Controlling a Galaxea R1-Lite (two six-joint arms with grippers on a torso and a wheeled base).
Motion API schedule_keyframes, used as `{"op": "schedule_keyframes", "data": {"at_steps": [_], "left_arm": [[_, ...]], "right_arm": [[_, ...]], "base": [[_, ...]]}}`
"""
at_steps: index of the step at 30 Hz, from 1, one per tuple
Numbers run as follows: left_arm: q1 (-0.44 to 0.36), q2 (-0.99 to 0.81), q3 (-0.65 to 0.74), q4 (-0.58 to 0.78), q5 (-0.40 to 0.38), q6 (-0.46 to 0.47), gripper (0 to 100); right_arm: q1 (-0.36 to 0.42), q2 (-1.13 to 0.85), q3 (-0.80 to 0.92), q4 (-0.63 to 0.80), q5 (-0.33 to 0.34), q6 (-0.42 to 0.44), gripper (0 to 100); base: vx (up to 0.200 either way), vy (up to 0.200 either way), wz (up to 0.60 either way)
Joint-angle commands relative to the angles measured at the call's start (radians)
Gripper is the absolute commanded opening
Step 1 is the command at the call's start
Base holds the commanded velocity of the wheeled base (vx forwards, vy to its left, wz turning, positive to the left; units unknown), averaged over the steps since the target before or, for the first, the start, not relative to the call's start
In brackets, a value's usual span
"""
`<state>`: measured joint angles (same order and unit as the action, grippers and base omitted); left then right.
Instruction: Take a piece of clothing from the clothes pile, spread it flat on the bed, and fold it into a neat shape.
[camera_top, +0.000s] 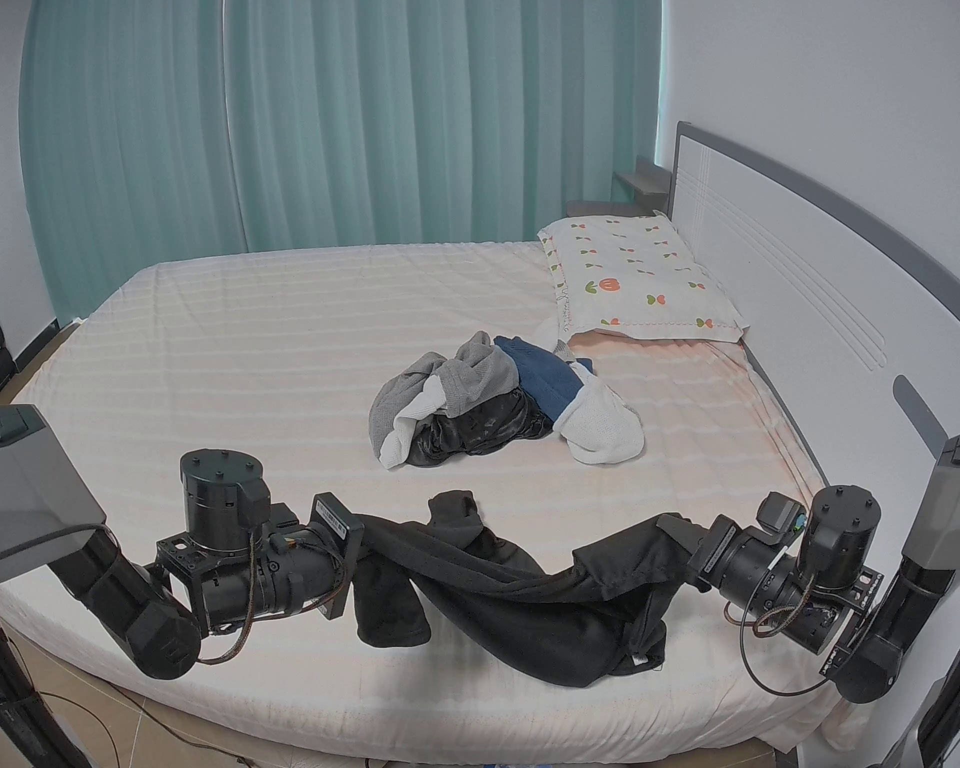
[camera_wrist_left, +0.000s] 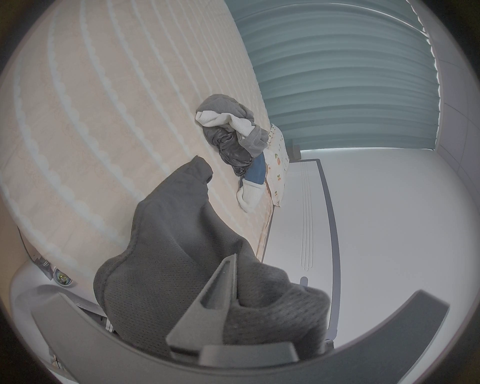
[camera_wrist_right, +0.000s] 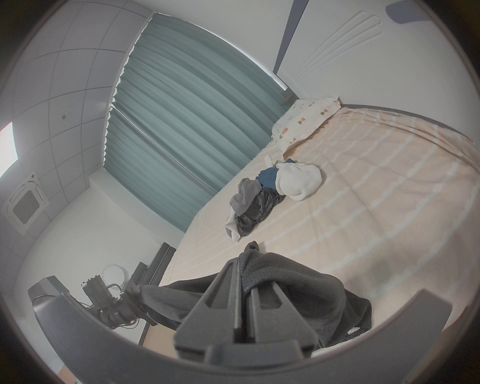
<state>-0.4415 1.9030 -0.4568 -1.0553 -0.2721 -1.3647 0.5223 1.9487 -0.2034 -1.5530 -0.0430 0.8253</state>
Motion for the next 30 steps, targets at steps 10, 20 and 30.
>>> {"op": "schedule_keyframes", "data": {"at_steps": [10,20,30], "left_arm": [[0.038,0.021,0.040,-0.003,-0.105,0.003,0],[0.041,0.042,0.041,-0.029,-0.107,-0.001,0],[0.040,0.057,0.038,-0.031,-0.107,0.001,0]], "right_arm": [[0.018,0.041,0.002,-0.009,0.000,0.063,0],[0.018,0.090,-0.005,-0.010,-0.003,0.067,0],[0.018,0.085,-0.004,-0.010,-0.006,0.067,0]], "base": [[-0.140,0.000,0.00],[0.000,0.000,0.00],[-0.120,0.000,0.00]]}}
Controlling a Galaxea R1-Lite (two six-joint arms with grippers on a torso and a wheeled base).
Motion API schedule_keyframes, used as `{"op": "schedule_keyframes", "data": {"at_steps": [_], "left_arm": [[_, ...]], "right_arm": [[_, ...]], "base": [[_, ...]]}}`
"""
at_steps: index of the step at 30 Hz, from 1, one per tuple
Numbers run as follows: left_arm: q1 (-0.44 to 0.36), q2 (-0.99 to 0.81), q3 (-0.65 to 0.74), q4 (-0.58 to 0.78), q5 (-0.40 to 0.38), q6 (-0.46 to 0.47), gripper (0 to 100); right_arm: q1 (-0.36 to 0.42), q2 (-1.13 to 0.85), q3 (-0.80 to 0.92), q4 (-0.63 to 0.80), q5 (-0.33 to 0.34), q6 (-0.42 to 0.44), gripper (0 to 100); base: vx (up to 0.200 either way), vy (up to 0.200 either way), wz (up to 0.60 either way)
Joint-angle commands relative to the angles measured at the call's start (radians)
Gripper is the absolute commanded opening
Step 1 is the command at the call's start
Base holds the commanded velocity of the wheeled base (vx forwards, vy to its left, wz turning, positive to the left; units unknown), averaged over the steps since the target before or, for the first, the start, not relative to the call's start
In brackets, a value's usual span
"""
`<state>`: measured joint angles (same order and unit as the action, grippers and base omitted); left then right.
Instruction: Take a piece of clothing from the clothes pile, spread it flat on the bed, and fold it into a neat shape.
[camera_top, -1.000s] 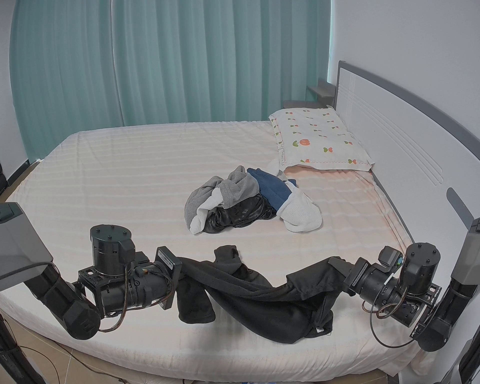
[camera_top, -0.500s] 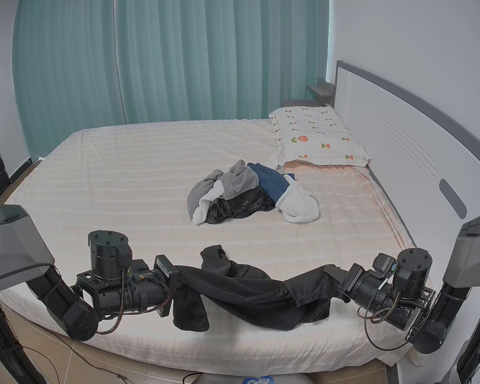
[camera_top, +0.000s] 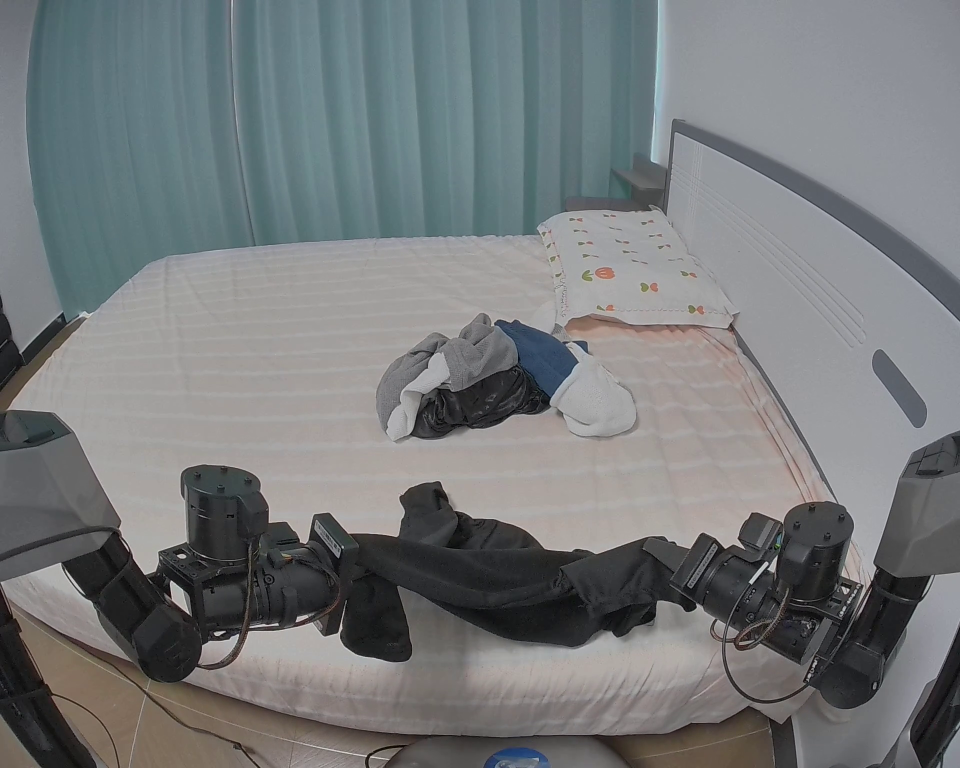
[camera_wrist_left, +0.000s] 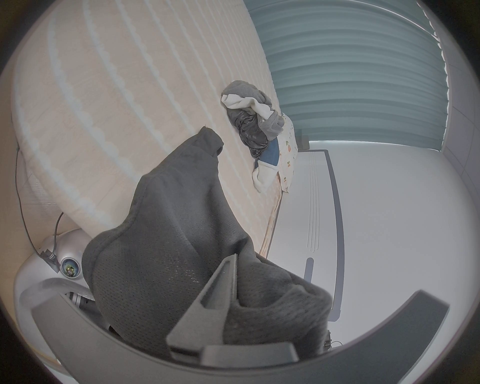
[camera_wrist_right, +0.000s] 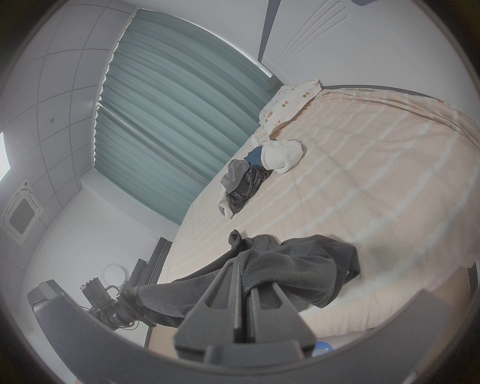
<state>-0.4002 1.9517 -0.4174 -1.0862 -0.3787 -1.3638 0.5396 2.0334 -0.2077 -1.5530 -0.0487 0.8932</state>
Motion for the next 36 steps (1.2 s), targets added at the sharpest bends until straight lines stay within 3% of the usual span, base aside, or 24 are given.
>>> {"op": "schedule_keyframes", "data": {"at_steps": [1,12,17,23,32,36], "left_arm": [[-0.002,0.013,0.000,-0.001,-0.002,0.002,0],[0.043,0.026,-0.021,-0.001,0.004,-0.011,0],[0.075,0.033,-0.041,-0.003,0.008,-0.080,0],[0.075,0.027,-0.041,-0.003,0.008,-0.087,0],[0.080,0.029,-0.043,-0.003,0.009,-0.087,0],[0.080,0.024,-0.043,-0.003,0.009,-0.087,0]], "right_arm": [[0.000,0.001,0.001,-0.010,0.000,0.000,0],[0.000,0.005,-0.001,-0.010,0.000,0.000,0],[-0.001,0.008,-0.007,-0.010,-0.010,-0.002,0],[0.002,0.024,-0.033,-0.010,-0.066,-0.002,0],[0.002,0.030,-0.053,-0.010,-0.076,-0.002,0],[0.005,0.041,-0.081,-0.010,-0.125,0.000,0]], "base": [[0.000,0.000,0.00],[0.000,0.000,0.00],[0.000,0.200,0.00],[0.000,0.200,0.00],[0.000,0.200,0.00],[0.000,0.200,0.00]]}}
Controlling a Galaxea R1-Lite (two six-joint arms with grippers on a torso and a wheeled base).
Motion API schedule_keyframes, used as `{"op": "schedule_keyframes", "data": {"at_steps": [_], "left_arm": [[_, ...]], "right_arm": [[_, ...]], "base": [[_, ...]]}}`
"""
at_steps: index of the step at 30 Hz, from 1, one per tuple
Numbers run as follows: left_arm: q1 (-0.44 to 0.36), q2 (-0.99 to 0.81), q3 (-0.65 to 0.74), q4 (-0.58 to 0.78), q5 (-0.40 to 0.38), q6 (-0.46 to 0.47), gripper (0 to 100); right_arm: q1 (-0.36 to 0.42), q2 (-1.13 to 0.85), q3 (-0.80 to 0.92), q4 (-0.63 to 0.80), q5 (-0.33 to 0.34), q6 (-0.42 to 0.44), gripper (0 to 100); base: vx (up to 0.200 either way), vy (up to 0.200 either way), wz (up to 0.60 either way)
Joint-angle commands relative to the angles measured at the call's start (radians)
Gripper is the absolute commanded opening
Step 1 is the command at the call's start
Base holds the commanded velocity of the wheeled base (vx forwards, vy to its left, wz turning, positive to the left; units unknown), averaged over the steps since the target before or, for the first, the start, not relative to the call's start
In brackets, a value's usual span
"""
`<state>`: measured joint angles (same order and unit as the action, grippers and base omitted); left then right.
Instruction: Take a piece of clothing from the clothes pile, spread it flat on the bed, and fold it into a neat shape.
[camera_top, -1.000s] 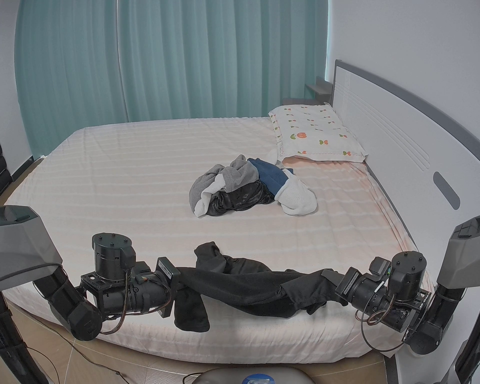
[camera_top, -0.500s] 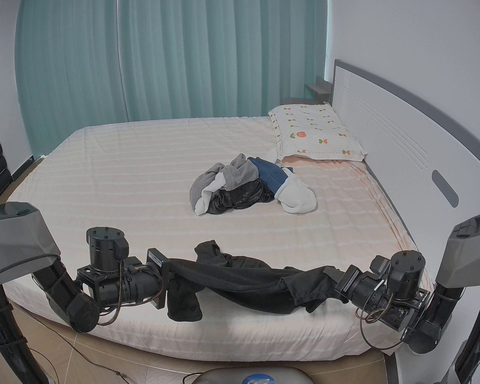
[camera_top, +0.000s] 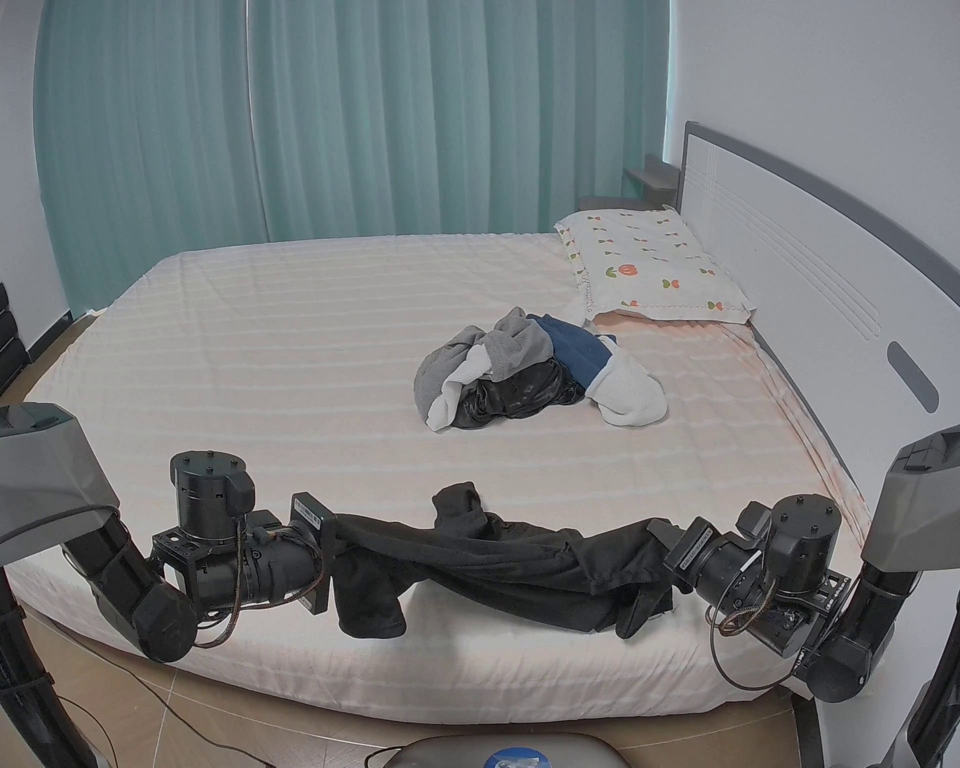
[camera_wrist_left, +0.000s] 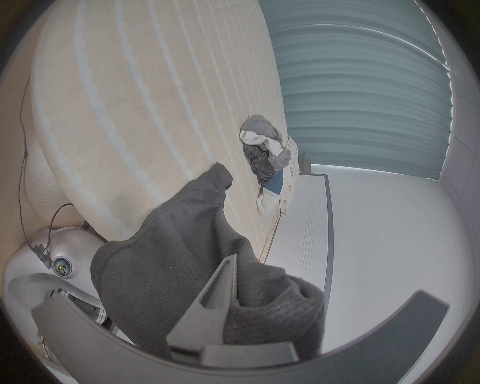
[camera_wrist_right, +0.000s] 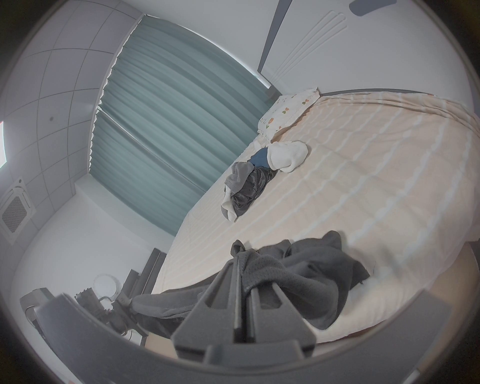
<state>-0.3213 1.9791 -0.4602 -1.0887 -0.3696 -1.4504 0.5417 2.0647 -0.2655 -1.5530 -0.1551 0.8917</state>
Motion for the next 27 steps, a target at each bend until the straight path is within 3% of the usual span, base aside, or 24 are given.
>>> {"op": "schedule_keyframes", "data": {"at_steps": [1,14,27], "left_arm": [[0.001,-0.002,0.000,0.000,0.001,-0.002,0],[0.008,-0.013,0.006,-0.025,0.003,-0.001,0],[0.007,-0.031,0.017,-0.040,-0.003,-0.001,0]], "right_arm": [[0.006,0.015,-0.029,-0.010,-0.031,0.001,0],[0.004,0.023,-0.072,-0.012,-0.087,0.003,0],[-0.005,0.026,-0.075,-0.012,-0.087,0.009,0]], "base": [[0.000,0.200,0.00],[0.000,0.200,0.00],[0.000,0.200,0.00]]}}
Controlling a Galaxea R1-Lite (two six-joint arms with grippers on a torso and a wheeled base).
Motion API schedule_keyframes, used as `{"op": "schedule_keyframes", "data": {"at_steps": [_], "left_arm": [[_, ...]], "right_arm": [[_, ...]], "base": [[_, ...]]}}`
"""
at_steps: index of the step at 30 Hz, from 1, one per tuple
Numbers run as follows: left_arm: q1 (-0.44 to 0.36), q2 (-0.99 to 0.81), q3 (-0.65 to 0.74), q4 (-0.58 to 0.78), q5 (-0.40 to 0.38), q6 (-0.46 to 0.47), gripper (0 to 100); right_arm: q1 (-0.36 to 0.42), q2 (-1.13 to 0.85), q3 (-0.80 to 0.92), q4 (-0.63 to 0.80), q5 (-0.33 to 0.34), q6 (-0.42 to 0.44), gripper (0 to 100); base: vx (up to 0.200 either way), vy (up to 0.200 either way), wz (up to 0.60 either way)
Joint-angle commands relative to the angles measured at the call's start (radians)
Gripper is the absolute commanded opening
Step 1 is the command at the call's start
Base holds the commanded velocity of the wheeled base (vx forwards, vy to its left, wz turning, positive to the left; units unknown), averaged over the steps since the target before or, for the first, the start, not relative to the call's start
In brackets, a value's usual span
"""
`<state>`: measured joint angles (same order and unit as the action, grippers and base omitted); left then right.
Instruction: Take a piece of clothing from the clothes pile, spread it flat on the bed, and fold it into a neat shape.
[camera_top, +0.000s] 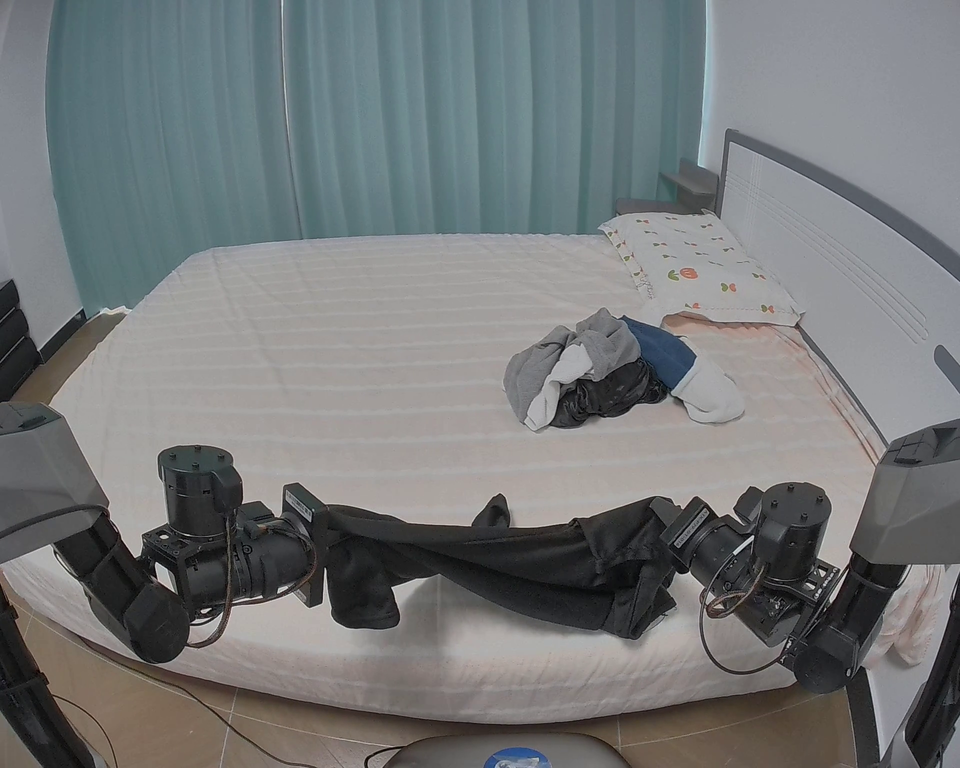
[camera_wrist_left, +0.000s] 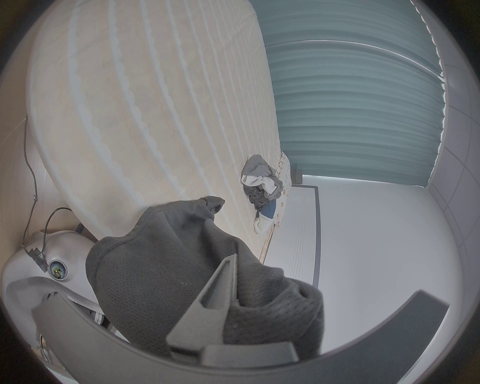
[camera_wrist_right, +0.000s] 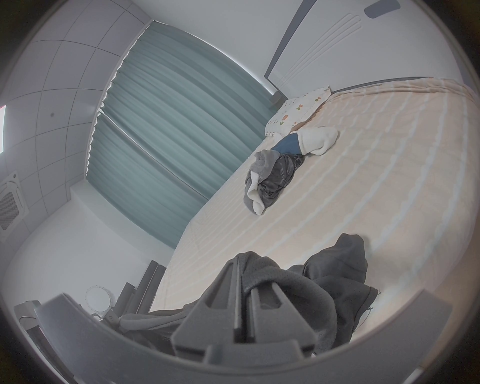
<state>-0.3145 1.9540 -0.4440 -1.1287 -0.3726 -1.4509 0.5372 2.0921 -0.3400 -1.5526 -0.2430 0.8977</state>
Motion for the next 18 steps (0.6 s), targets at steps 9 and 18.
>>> {"op": "schedule_keyframes", "data": {"at_steps": [9,18], "left_arm": [[-0.002,-0.006,0.004,0.000,-0.006,0.003,0],[-0.009,-0.004,0.010,-0.003,-0.008,0.006,0]], "right_arm": [[-0.016,-0.001,-0.020,-0.011,0.008,0.083,0],[-0.014,-0.003,-0.020,-0.011,0.007,0.081,0]], "base": [[0.000,0.200,0.00],[0.000,0.200,0.00]]}}
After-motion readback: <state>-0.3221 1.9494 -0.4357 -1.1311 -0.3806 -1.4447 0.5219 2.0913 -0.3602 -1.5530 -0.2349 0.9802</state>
